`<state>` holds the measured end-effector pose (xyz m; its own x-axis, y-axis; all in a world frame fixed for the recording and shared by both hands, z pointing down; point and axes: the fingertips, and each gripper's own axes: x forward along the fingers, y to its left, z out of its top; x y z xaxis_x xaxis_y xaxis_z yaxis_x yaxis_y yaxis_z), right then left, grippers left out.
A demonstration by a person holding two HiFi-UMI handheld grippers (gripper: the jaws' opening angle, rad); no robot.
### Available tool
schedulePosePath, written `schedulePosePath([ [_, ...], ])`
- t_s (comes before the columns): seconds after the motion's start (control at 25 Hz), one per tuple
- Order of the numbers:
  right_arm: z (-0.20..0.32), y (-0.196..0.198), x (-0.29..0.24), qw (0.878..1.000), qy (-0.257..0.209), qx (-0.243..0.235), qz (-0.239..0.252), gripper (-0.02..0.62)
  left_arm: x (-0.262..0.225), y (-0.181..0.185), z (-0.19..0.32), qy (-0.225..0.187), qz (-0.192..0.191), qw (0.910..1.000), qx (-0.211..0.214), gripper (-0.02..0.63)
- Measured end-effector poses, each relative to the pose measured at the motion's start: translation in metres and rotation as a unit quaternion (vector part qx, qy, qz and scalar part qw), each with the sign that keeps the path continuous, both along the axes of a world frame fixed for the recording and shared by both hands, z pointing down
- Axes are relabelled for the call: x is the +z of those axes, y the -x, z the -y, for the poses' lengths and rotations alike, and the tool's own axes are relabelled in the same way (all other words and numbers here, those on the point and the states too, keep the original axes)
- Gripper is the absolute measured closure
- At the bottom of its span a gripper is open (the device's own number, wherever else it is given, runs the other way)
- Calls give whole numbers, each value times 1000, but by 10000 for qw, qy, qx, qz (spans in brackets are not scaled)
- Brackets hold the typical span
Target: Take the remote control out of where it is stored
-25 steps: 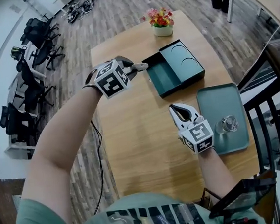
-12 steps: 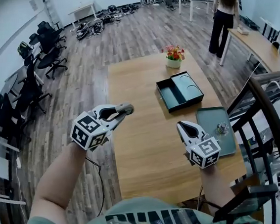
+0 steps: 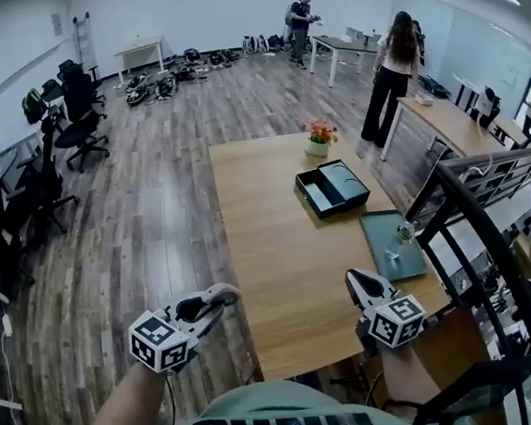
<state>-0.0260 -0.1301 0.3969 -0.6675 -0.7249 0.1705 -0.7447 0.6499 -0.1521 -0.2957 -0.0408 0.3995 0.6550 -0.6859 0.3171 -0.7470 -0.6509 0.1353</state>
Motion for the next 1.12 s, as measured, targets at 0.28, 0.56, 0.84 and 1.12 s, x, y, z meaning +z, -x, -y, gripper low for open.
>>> schedulePosePath([
  [0.28, -20, -15, -20, 9999, -135, -89, 32, 589, 8, -3, -51, 90, -353, 9987, -367, 511],
  [0.56, -11, -56, -34, 9985, -233, -503, 42, 589, -7, -49, -52, -42, -487, 9957, -783, 511],
  [0.84, 12, -76, -42, 9938, -433, -1023, 53, 589, -30, -78, -18, -257, -369, 9927, -1116, 511],
  [1.12, 46, -44, -42, 9908, -437, -1276, 58, 589, -57, -36, 65, -208, -323, 9917, -1229, 511],
])
